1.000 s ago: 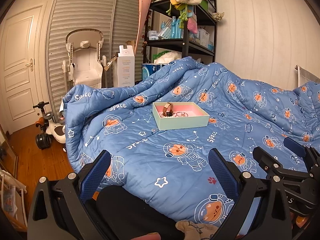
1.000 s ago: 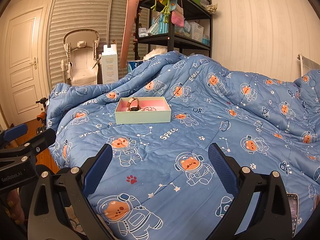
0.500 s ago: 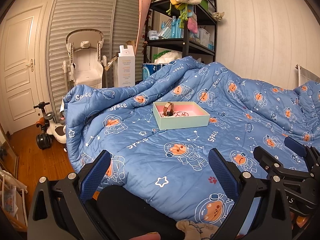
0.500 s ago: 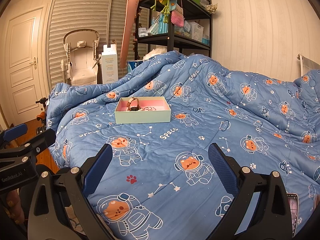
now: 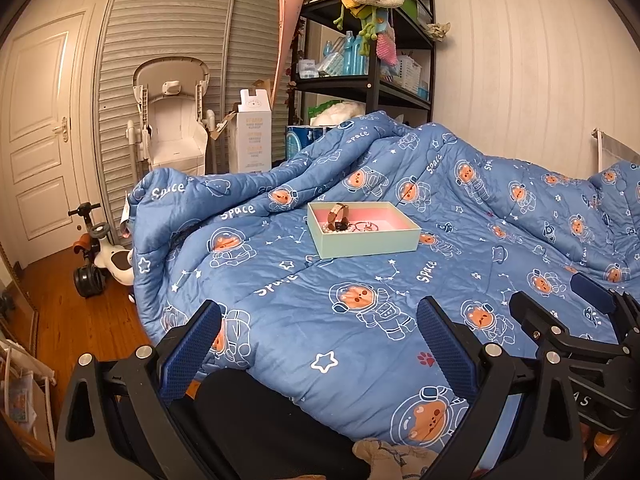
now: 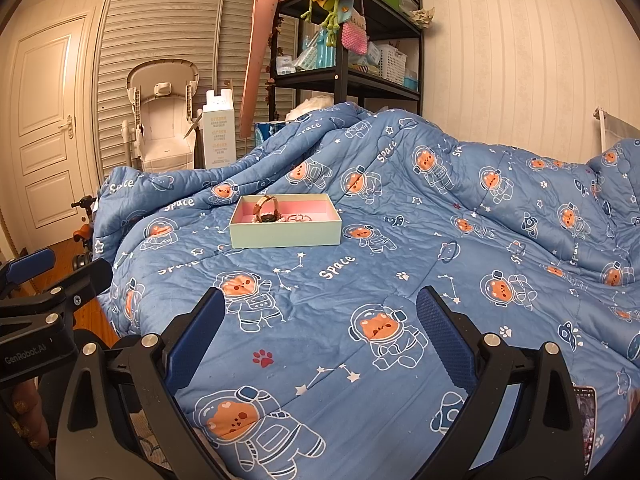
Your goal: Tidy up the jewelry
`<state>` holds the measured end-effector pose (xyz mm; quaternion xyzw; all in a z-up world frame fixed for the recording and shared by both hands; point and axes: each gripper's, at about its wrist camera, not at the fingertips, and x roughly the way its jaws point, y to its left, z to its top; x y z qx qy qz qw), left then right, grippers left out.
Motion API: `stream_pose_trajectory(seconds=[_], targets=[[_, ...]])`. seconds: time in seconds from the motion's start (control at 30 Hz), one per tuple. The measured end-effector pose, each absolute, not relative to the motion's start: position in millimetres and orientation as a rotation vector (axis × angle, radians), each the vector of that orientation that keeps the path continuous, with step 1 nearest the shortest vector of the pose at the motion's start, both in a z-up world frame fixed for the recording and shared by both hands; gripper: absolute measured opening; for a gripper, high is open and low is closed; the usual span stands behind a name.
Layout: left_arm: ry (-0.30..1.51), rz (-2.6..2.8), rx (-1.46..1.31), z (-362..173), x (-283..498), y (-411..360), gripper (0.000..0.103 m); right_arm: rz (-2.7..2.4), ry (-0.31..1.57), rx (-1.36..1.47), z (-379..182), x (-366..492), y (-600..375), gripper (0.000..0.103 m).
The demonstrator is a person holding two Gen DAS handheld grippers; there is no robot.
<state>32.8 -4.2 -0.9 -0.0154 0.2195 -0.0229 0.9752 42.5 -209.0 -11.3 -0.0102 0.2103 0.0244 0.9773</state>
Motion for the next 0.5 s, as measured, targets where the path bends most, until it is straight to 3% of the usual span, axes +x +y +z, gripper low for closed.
stream_pose_trajectory(seconds=[0.5], targets=[[0.455, -0.029, -0.025, -1.7, 34.3, -5.6, 0.096, 0.049, 0.425, -0.021, -11.3, 42.5, -209.0, 0.095]])
